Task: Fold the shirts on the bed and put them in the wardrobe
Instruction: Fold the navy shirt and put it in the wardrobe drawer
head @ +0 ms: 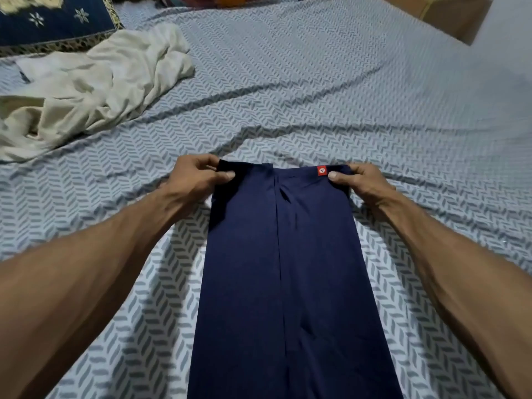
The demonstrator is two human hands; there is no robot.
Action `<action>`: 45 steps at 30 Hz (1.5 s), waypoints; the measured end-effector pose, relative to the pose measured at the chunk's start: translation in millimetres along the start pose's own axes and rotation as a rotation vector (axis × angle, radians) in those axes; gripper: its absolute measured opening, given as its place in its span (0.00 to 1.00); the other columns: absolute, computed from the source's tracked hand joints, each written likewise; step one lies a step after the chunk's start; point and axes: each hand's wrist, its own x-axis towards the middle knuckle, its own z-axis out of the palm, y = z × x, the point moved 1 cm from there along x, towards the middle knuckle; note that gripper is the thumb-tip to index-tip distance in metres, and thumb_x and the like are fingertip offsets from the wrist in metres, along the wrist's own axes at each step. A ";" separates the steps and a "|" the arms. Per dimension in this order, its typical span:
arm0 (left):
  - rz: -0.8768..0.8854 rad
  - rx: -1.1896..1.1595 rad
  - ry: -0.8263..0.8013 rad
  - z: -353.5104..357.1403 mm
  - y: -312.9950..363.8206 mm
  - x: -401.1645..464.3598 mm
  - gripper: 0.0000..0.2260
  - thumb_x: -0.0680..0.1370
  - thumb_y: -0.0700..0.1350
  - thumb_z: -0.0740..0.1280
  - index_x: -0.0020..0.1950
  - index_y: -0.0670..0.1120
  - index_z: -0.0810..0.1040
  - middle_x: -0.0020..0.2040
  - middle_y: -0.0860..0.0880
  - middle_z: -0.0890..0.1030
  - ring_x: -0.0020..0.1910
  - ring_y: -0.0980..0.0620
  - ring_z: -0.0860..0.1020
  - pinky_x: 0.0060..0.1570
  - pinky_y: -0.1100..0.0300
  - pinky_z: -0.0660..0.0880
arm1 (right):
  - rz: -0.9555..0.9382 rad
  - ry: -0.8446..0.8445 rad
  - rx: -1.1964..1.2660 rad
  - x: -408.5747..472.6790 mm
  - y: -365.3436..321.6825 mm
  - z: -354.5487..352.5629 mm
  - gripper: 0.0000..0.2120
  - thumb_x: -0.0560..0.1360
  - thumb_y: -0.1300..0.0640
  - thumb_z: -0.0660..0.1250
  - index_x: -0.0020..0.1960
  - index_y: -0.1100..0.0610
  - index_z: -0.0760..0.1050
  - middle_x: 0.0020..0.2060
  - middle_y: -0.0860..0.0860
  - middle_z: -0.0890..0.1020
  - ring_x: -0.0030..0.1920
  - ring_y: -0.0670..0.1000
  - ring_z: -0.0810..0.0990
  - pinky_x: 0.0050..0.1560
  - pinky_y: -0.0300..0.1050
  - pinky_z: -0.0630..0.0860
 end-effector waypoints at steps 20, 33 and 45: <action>0.120 0.286 -0.311 -69.0 -19.0 -228.6 0.24 0.64 0.37 0.70 0.57 0.55 0.84 0.55 0.50 0.82 0.56 0.53 0.82 0.53 0.58 0.80 | -0.069 -0.200 0.040 -247.5 38.2 -34.2 0.19 0.62 0.51 0.79 0.51 0.54 0.81 0.65 0.51 0.79 0.69 0.49 0.75 0.65 0.51 0.70; -0.095 0.376 -0.017 -21.6 -38.8 -150.2 0.08 0.78 0.48 0.74 0.52 0.45 0.81 0.38 0.46 0.79 0.34 0.54 0.75 0.34 0.61 0.70 | -0.188 0.153 -0.392 -172.5 47.3 4.7 0.20 0.65 0.31 0.66 0.49 0.42 0.80 0.58 0.41 0.68 0.66 0.46 0.63 0.65 0.45 0.71; -0.203 0.132 0.040 -12.6 -23.9 -150.9 0.06 0.79 0.36 0.69 0.47 0.46 0.77 0.35 0.46 0.75 0.26 0.58 0.72 0.29 0.64 0.69 | -0.080 0.162 -0.180 -163.7 32.5 2.8 0.05 0.62 0.42 0.69 0.36 0.40 0.79 0.44 0.44 0.80 0.61 0.55 0.73 0.66 0.57 0.66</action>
